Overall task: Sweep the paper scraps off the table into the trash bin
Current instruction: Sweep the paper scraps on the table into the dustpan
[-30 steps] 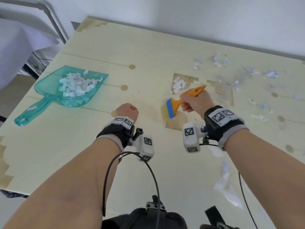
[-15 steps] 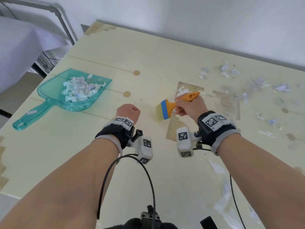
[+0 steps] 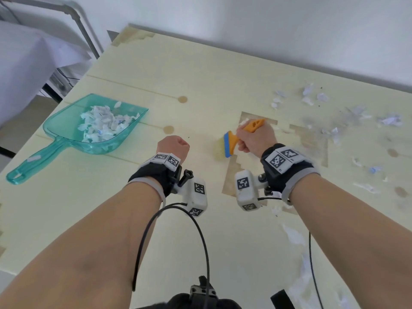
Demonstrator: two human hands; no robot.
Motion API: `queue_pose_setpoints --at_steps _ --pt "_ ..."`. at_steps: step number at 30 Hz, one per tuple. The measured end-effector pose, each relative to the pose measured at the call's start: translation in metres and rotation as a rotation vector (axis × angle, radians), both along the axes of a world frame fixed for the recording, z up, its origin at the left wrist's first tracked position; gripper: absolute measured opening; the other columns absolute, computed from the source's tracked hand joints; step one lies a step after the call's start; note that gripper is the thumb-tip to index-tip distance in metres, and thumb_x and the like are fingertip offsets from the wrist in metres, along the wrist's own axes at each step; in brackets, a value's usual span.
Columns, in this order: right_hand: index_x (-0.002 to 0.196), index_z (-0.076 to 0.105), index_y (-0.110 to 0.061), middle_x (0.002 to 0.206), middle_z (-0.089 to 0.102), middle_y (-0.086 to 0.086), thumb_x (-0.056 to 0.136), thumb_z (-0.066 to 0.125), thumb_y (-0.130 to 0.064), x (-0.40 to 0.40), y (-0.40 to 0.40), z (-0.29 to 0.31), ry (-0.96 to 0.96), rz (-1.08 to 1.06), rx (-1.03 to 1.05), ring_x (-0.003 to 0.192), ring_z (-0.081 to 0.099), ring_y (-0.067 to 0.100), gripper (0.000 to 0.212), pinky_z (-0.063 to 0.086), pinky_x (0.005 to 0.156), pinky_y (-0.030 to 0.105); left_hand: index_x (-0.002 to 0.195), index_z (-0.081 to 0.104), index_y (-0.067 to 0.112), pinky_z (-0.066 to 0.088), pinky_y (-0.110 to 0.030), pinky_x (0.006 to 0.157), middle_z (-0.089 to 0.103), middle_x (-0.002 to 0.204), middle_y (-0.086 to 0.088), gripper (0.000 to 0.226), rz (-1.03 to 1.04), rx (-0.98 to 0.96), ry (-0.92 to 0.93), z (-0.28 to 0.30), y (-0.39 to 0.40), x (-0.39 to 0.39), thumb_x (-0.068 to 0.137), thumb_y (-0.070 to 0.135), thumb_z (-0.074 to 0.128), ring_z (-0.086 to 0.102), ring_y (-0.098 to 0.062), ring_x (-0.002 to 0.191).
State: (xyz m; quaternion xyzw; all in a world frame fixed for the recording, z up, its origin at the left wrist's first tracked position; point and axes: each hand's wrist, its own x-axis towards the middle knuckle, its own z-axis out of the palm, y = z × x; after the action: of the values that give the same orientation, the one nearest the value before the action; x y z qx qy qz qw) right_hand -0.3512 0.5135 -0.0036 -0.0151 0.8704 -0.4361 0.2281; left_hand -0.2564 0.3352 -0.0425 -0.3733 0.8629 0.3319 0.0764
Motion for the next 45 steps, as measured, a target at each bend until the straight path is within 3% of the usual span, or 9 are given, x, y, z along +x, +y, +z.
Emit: queue_pose_setpoints --at_steps 3,9,15,21,24,27,33,40,45 --pt "0.066 0.052 -0.007 0.065 0.06 0.011 0.088 0.051 -0.019 -0.02 0.015 0.003 0.164 -0.052 0.263 0.063 0.059 0.026 0.025 0.052 0.066 0.037 0.105 0.068 0.012 0.043 -0.025 0.08 0.069 0.11 -0.007 0.022 0.006 0.01 0.001 0.0 -0.002 -0.003 0.092 0.018 0.052 0.062 -0.026 0.104" --pt "0.072 0.057 -0.012 0.063 0.062 0.011 0.085 0.057 -0.009 -0.023 0.001 0.002 0.016 -0.086 -0.17 0.054 0.058 0.023 0.014 0.054 0.057 0.03 0.104 0.069 0.012 0.042 -0.024 0.077 0.069 0.109 -0.008 0.021 0.023 0.01 0.0 -0.001 -0.005 -0.01 0.092 0.019 0.053 0.062 -0.026 0.102" --pt "0.059 0.046 -0.012 0.066 0.062 0.01 0.085 0.05 -0.021 -0.046 0.018 0.003 0.176 -0.116 0.253 0.065 0.061 0.026 0.028 0.052 0.069 0.037 0.101 0.069 0.012 0.045 -0.026 0.08 0.069 0.107 -0.008 0.02 0.028 0.027 0.003 -0.003 -0.004 -0.02 0.092 0.022 0.054 0.063 -0.027 0.101" --pt "0.064 0.053 -0.014 0.058 0.061 0.01 0.083 0.056 -0.012 -0.053 0.005 0.001 0.055 -0.183 -0.204 0.049 0.056 0.022 0.019 0.051 0.053 0.029 0.101 0.069 0.01 0.047 -0.028 0.082 0.069 0.106 -0.01 0.02 0.025 0.045 0.013 -0.004 0.003 -0.033 0.091 0.017 0.053 0.063 -0.028 0.1" --pt "0.061 0.051 -0.012 0.061 0.062 0.01 0.086 0.052 -0.015 -0.057 0.006 -0.007 0.036 -0.091 0.05 0.061 0.061 0.029 0.025 0.058 0.073 0.041 0.1 0.069 0.01 0.046 -0.026 0.077 0.069 0.105 -0.009 0.02 0.016 0.046 0.02 -0.004 0.006 -0.04 0.091 0.016 0.053 0.064 -0.028 0.098" --pt "0.061 0.049 -0.011 0.06 0.06 0.007 0.081 0.05 -0.019 -0.071 0.022 -0.001 0.174 -0.17 0.233 0.068 0.063 0.031 0.022 0.054 0.069 0.039 0.099 0.069 0.01 0.045 -0.026 0.076 0.069 0.104 -0.009 0.019 0.019 0.054 0.027 -0.004 0.007 -0.046 0.09 0.016 0.053 0.063 -0.028 0.092" --pt "0.067 0.057 -0.016 0.048 0.061 0.001 0.081 0.059 -0.012 -0.085 0.013 -0.004 0.048 -0.187 -0.256 0.05 0.059 0.021 0.015 0.053 0.056 0.031 0.098 0.07 0.01 0.042 -0.024 0.072 0.07 0.103 -0.01 0.019 0.005 0.041 0.028 -0.005 0.009 -0.058 0.09 0.015 0.053 0.058 -0.024 0.083" --pt "0.057 0.047 -0.01 0.069 0.065 0.015 0.081 0.048 -0.02 -0.099 0.03 -0.003 0.171 -0.212 0.231 0.065 0.06 0.029 0.026 0.052 0.069 0.039 0.099 0.069 0.012 0.041 -0.025 0.073 0.07 0.104 -0.008 0.019 -0.008 0.032 0.017 -0.004 0.009 -0.069 0.091 0.017 0.053 0.064 -0.027 0.098" --pt "0.065 0.05 -0.015 0.061 0.061 0.011 0.083 0.052 -0.014 -0.104 0.026 0.001 0.182 -0.285 -0.172 0.052 0.059 0.022 0.018 0.053 0.058 0.032 0.096 0.069 0.011 0.041 -0.024 0.069 0.07 0.102 -0.01 0.018 -0.003 0.052 0.031 -0.007 0.014 -0.075 0.09 0.015 0.053 0.058 -0.025 0.082"
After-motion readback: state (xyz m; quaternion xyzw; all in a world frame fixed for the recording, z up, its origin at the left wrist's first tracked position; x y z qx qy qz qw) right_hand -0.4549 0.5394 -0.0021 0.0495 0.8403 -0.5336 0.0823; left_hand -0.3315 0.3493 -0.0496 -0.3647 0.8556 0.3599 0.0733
